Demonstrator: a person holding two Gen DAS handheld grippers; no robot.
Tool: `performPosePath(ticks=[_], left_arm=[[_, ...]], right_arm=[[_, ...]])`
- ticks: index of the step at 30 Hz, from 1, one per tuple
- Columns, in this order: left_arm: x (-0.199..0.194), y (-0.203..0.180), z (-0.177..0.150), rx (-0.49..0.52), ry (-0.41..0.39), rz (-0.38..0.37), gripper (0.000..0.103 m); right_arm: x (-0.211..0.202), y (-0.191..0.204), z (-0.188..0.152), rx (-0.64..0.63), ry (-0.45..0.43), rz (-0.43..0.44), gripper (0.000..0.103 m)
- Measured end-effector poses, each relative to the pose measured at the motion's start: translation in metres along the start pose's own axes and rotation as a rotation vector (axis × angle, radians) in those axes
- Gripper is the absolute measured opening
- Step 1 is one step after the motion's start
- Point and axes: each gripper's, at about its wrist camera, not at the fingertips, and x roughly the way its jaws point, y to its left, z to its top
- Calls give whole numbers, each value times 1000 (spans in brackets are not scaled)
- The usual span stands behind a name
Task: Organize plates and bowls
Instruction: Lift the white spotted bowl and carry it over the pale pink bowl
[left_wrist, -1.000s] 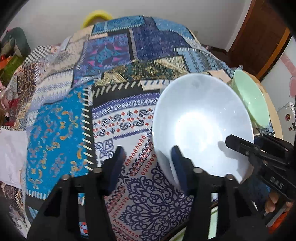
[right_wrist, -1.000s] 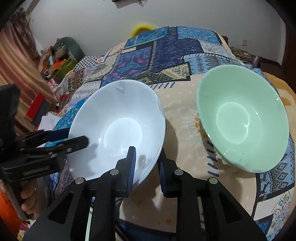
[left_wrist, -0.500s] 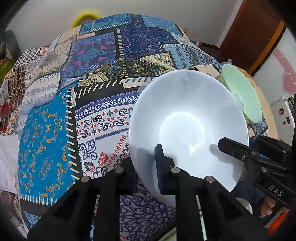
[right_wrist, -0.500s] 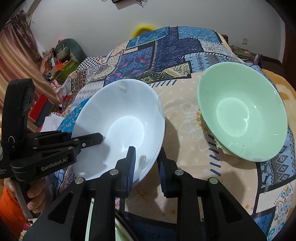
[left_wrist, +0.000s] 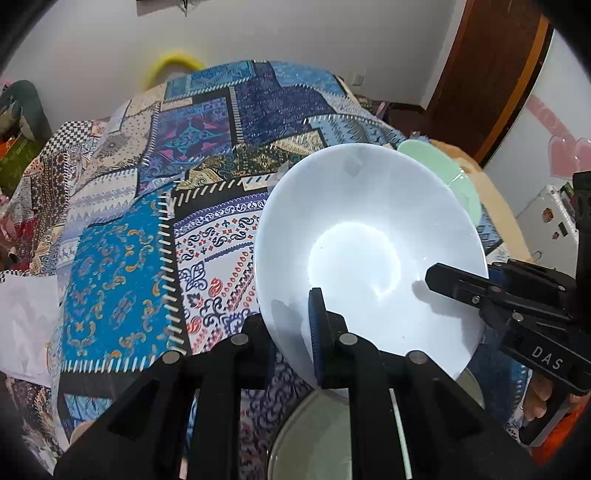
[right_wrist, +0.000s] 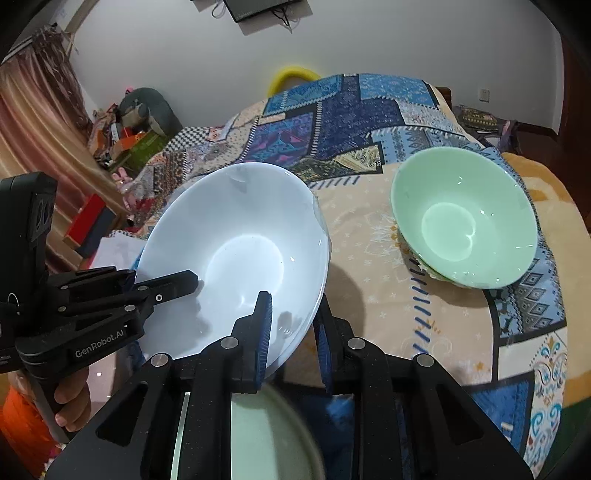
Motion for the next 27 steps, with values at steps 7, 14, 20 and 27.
performPosePath(ticks=[7, 14, 20, 27], left_arm=[[-42, 0, -13, -4, -62, 12, 15], [-78, 7, -28, -20, -103, 18, 15], [-108, 17, -45, -41, -139, 27, 15], [-138, 34, -66, -73, -173, 45, 15]], right_arm=[[-24, 23, -3, -32, -40, 5, 20], [-40, 44, -7, -58, -64, 18, 20], [-49, 63, -11, -86, -79, 31, 20], [-52, 91, -18, -122, -82, 56, 20]])
